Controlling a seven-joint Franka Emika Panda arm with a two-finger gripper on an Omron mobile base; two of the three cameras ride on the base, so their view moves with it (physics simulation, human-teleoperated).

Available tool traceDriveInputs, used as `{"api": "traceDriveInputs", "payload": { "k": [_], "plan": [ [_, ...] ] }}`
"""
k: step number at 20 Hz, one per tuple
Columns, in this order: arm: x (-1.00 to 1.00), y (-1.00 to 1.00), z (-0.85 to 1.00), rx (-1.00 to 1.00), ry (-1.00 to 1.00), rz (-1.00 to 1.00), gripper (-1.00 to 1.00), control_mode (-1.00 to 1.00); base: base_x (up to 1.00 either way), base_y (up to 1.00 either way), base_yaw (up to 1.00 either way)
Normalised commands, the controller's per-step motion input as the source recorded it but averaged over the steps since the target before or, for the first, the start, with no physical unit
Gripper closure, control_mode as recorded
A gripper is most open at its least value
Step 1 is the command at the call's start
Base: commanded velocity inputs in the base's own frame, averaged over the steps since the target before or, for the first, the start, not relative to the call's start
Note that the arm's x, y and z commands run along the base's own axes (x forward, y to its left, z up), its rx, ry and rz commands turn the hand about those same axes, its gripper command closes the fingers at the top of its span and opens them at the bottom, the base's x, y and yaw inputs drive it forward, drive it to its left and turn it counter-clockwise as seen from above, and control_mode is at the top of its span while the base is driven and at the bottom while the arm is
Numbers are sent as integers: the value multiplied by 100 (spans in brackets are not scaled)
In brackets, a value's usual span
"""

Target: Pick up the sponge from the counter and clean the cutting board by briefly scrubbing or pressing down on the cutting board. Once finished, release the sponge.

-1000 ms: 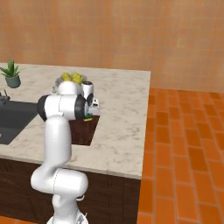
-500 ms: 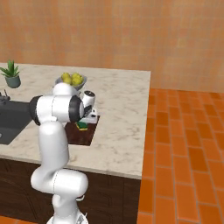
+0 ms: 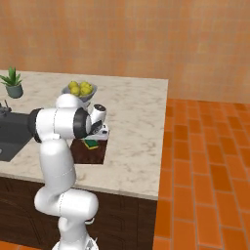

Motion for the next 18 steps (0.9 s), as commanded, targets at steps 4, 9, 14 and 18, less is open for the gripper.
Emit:
{"api": "traceDriveInputs", "payload": {
  "k": [4, 9, 14, 18],
  "plan": [
    [-74, -3, -15, -4, 0, 21, 100, -100, 0, 0, 0],
    [-100, -15, -8, 0, 0, 22, 100, -100, 0, 0, 0],
    [-44, -9, -17, 2, 0, 11, 100, -100, 0, 0, 0],
    [-26, 0, -9, 4, 0, 0, 100, -100, 0, 0, 0]
  ]
}}
